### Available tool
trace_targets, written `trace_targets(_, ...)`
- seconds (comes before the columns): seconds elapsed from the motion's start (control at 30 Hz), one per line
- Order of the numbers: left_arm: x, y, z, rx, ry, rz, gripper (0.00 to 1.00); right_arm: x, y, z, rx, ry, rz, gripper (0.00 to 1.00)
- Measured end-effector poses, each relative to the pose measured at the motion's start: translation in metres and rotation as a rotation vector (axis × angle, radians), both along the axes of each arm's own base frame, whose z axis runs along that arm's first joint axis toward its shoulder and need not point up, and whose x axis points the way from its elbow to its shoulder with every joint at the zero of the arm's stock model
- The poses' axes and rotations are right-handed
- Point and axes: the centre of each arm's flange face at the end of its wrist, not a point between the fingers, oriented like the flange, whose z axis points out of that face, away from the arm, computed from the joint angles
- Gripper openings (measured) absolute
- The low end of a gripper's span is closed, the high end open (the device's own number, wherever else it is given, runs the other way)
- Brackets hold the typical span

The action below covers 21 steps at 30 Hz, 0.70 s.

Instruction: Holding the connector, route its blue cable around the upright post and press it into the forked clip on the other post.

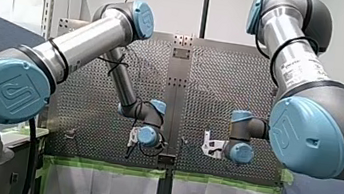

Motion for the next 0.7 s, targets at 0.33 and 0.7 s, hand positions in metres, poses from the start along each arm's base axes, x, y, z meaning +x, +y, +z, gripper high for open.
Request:
trace_targets(0.33,-0.017,-0.012,-0.001,-0.055,0.011,0.061,1.0,-0.012,-0.012,0.001,0.011,-0.02,0.034,0.0)
trace_targets(0.7,-0.036,-0.035,-0.001,-0.147,0.006,0.059,1.0,-0.013,-0.015,0.002,0.019,-0.05,0.1,0.0)
